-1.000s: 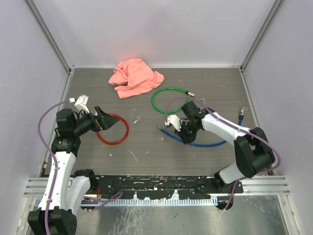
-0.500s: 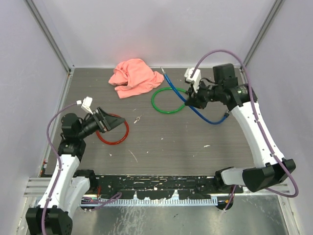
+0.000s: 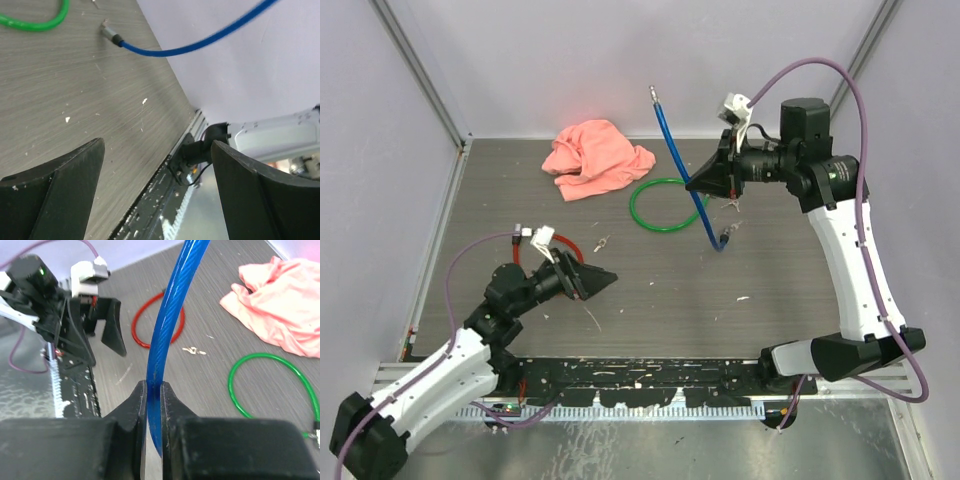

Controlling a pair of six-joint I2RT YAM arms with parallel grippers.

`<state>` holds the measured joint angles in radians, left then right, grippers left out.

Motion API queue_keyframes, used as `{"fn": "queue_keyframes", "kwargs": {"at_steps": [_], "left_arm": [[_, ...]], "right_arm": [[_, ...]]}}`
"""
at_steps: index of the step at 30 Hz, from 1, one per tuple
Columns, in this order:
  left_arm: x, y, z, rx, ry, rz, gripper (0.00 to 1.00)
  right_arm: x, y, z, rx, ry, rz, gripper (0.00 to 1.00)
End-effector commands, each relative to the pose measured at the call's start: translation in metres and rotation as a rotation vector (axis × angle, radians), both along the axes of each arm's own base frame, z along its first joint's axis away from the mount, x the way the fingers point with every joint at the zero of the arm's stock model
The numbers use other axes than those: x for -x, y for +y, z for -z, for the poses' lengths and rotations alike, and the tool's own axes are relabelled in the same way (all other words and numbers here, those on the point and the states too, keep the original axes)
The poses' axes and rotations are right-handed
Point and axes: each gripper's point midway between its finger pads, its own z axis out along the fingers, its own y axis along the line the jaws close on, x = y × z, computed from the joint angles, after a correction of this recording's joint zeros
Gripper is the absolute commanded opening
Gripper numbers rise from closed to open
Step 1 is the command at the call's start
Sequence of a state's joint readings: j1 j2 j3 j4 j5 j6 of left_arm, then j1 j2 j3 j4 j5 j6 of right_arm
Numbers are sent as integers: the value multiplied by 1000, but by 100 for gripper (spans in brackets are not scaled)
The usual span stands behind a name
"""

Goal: Lock with the key
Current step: Pick up the lock from the center of the board.

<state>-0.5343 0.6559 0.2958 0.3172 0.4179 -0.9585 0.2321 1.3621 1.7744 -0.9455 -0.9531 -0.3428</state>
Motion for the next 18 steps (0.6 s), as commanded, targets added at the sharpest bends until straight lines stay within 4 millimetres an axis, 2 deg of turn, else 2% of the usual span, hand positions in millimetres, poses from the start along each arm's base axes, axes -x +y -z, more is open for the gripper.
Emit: {"fn": "queue_keyframes", "kwargs": {"at_steps": [1, 4, 7, 11, 16, 18], "left_arm": [[0, -18, -70, -72, -495, -47, 89], [13, -49, -89, -152, -722, -3, 91], [14, -85, -97, -219, -876, 42, 92], [-3, -123, -106, -263, -966, 27, 92], [-41, -143, -104, -336, -938, -91, 92], [-46, -151, -101, -333, -912, -90, 92]], "right_arm": [[13, 13, -54, -181, -18, -87, 1], [17, 17, -65, -251, 38, -104, 1], [17, 21, -73, -309, 75, -111, 1], [17, 24, -82, -373, 120, -121, 1], [17, 26, -81, -409, 159, -132, 1], [18, 27, -81, -414, 160, -134, 1]]}}
